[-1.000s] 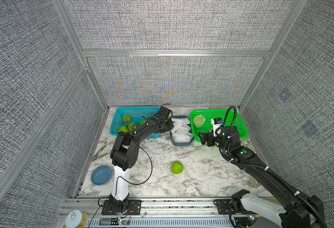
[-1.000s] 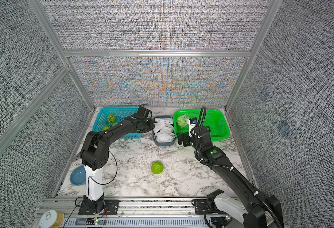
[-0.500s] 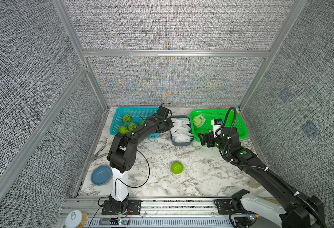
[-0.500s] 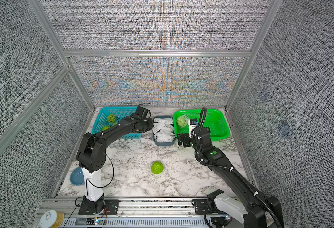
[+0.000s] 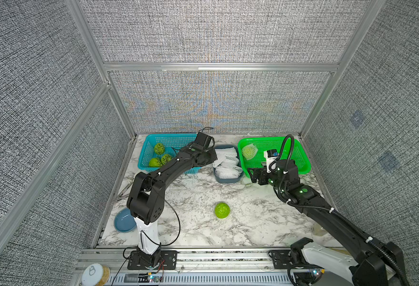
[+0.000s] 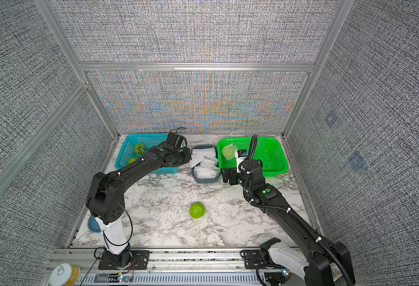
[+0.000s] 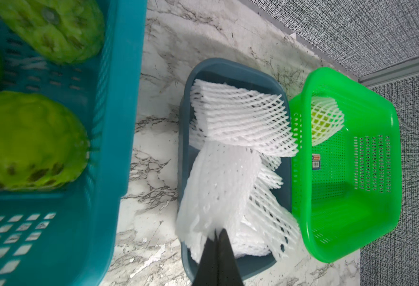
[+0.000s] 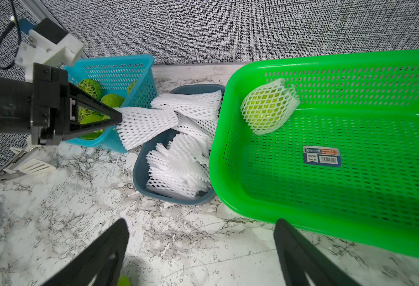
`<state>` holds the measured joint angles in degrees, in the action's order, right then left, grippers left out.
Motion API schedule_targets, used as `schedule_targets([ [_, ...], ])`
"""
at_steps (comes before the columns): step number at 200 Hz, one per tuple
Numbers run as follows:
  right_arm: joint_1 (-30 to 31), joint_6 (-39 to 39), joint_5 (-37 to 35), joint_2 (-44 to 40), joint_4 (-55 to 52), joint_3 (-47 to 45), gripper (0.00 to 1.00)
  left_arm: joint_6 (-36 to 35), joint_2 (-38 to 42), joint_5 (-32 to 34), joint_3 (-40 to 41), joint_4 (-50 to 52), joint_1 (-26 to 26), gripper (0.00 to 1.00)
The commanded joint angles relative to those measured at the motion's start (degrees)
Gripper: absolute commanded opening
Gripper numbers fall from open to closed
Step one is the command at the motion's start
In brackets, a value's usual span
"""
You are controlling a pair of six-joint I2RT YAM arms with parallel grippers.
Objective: Sleeve custard apples in foam nets
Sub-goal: Pick up the foam net from the storage box, then put on the foam net on the custard apple.
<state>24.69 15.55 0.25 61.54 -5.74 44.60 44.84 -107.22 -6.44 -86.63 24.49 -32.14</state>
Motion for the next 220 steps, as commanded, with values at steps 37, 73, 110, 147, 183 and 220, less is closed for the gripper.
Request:
schedule_targets([
  [37, 0.0, 1.0, 0.0, 0.2, 2.3, 0.9, 0.93, -2.7, 4.7, -1.5, 3.8, 0.6, -1.3, 0.0],
  [73, -0.3, 1.1, 0.0, -0.2, 1.9, 2.1, 0.93, -6.2, 7.2, -4.4, 4.5, 1.4, -1.4, 0.0],
  [110, -2.0, 2.0, 2.5, -1.6, 0.3, 4.2, 0.93, -15.8, 10.3, -6.8, 6.1, 1.1, -1.4, 0.0],
  [147, -5.9, 4.6, 9.8, -5.3, -2.5, 6.3, 0.93, -22.2, 17.5, -16.2, 11.8, -9.1, -1.4, 0.0],
  [183, -10.6, 7.6, 22.8, -10.3, -4.6, 6.4, 0.93, -26.5, 25.0, -25.4, 17.8, -16.8, -1.4, 0.0],
  [220, -11.1, 11.0, 30.7, -16.8, -1.7, 3.7, 0.92, -14.2, 32.8, -33.7, 29.7, -39.1, -1.4, 0.0],
])
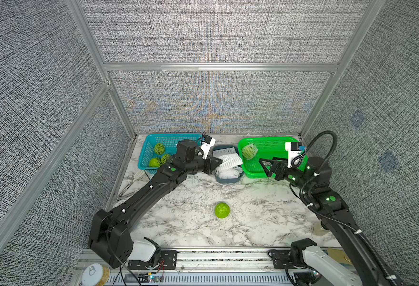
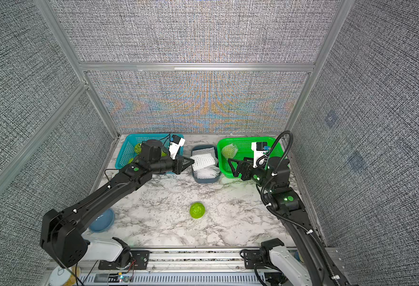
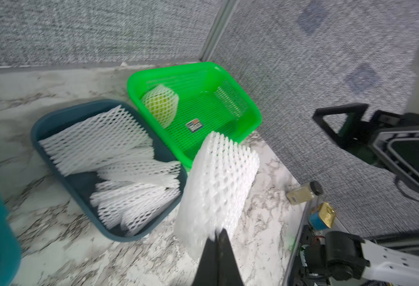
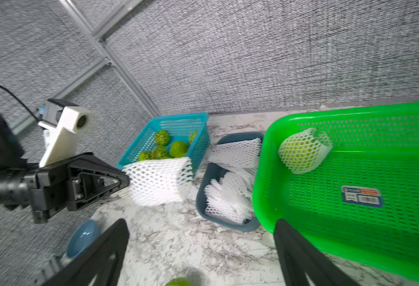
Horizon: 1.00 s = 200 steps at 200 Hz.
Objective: Sleeve custard apples in foam nets
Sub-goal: Put on the foam net on the custard apple.
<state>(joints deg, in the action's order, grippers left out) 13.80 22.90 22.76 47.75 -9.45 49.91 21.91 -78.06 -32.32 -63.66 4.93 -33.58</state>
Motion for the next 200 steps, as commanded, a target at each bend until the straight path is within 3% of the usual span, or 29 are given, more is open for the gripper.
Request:
schedule_targets([
  [1, -0.2, 3.8, 8.3, -3.2, 2.2, -1.7, 0.92, 9.4, 3.9, -7.8, 7.2, -20.8, 0.1, 0.0],
  [14, -0.2, 5.8, 10.6, -5.5, 5.5, -3.7, 0.91, 17.4, 5.6, -7.2, 11.5, -31.1, 0.2, 0.0],
  [52, -0.1, 11.8, 13.3, -11.1, 14.1, -10.6, 0.84, 37.4, 5.3, -7.3, 15.9, -48.6, 0.4, 0.0],
  [88, 0.5, 16.2, 14.8, -12.2, 20.8, -16.9, 0.81, 53.1, 3.1, -11.6, 18.2, -62.1, 0.4, 0.0],
  [148, 6.7, 16.4, 15.8, -4.9, 32.7, -17.9, 0.81, 63.5, 1.7, -17.5, 21.1, -67.0, 0.4, 0.0],
  [200, 13.7, 11.8, 15.6, 3.8, 37.7, -12.2, 0.81, 73.4, -1.1, -18.6, 23.1, -73.3, 0.4, 0.0],
])
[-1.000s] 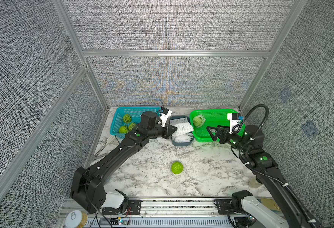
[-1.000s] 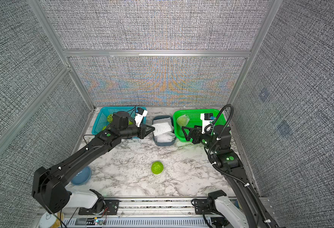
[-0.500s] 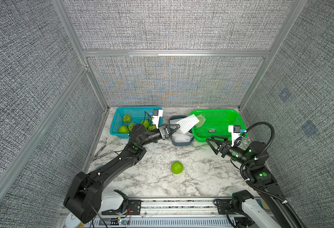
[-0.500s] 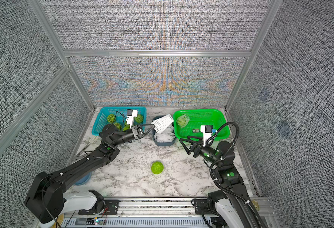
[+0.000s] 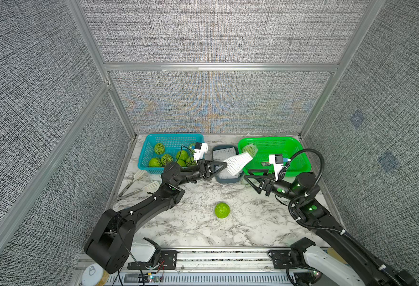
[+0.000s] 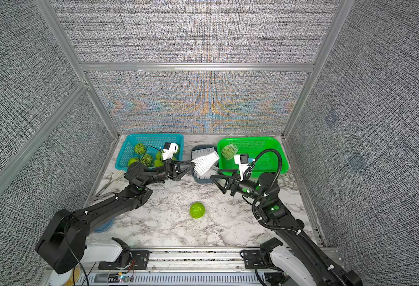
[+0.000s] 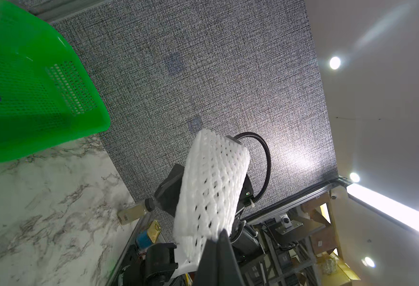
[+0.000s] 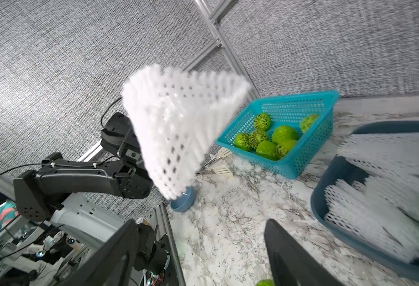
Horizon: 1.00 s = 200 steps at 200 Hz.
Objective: Sleeve custard apples in foam nets
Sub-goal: Put on the foam net on the custard apple.
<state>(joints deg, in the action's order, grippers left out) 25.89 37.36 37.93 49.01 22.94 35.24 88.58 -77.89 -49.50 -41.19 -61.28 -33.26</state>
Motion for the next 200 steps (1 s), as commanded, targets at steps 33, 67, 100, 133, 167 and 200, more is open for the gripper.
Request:
schedule_targets([
  [33, 2.0, -3.1, -0.3, 6.9, 7.5, 5.2, 0.77, 10.0, -2.8, -1.7, 1.2, -10.6, 0.1, 0.0],
  [67, 2.1, -3.8, -3.3, 10.1, 7.7, 5.9, 0.72, 7.4, -1.5, -2.4, 0.6, -6.4, 0.0, 0.0],
  [100, 2.1, -1.9, -3.9, 11.8, 10.7, 5.9, 0.66, 2.5, -0.3, -2.7, -0.1, -0.1, 0.0, 0.0],
  [133, 2.1, -1.2, -4.9, 10.5, 10.0, 5.8, 0.59, -11.6, 2.8, -1.3, -3.6, 17.9, 0.2, 0.0],
  [167, 2.1, -0.2, -5.9, 9.4, 10.8, 4.6, 0.48, -14.8, 3.1, 0.0, -4.8, 21.4, 0.3, 0.0],
  [200, 2.4, 0.6, -6.2, 9.9, 11.9, 4.2, 0.34, -14.0, 2.4, 0.2, -4.5, 20.1, 0.3, 0.0],
])
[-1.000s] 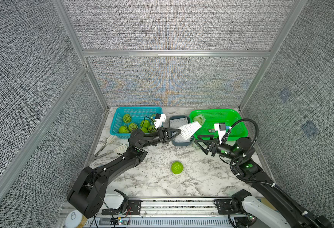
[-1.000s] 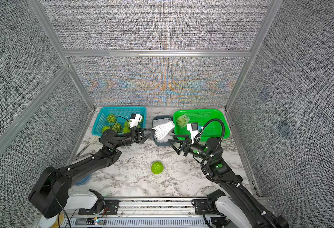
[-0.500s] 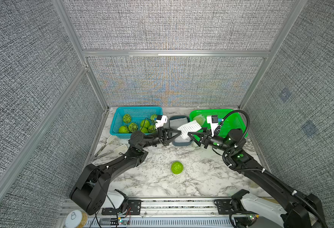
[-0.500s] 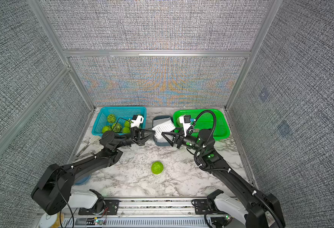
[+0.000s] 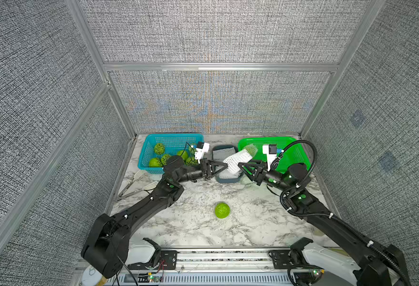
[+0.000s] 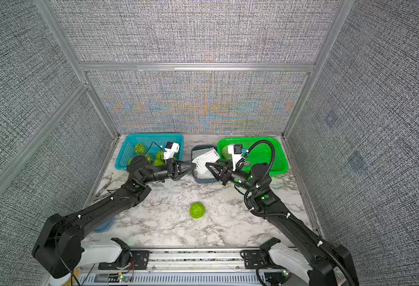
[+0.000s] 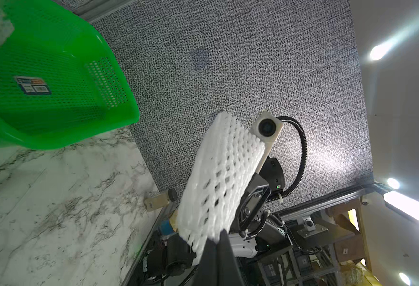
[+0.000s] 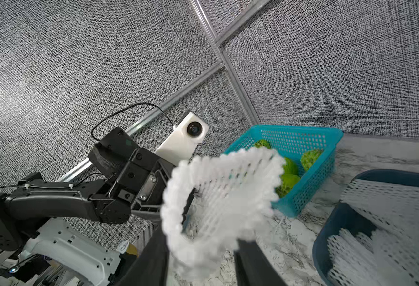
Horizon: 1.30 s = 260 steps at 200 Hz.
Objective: Sleeve custard apples in foam nets
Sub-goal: Put on the foam net on the custard apple.
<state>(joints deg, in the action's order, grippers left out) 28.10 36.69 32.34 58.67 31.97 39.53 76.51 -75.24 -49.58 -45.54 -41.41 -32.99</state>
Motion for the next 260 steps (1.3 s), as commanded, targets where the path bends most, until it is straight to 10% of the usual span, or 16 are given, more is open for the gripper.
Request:
schedule_targets([
  [1, 0.2, 1.2, -0.5, 0.2, 2.9, 0.0, 0.33, -2.0, -0.3, 0.3, -0.1, 0.2, 0.0, 0.0],
  [83, 0.4, -0.2, -4.2, -0.1, 0.0, 0.3, 0.17, -9.7, 1.4, 2.1, -2.0, 8.9, 0.1, 0.0],
  [142, 0.3, -6.5, -6.5, -1.7, -13.9, 4.3, 0.06, -28.5, 7.2, 11.4, -4.4, 31.5, 0.5, 0.59],
  [197, 2.8, -15.2, -3.9, -0.1, -31.7, 8.8, 0.06, -49.9, 14.2, 27.1, -5.2, 49.0, -0.2, 0.6],
  [260, 5.8, -12.6, 0.0, 6.0, -46.4, 13.0, 0.09, -61.6, 20.3, 29.6, 1.1, 47.5, -5.2, 0.57],
])
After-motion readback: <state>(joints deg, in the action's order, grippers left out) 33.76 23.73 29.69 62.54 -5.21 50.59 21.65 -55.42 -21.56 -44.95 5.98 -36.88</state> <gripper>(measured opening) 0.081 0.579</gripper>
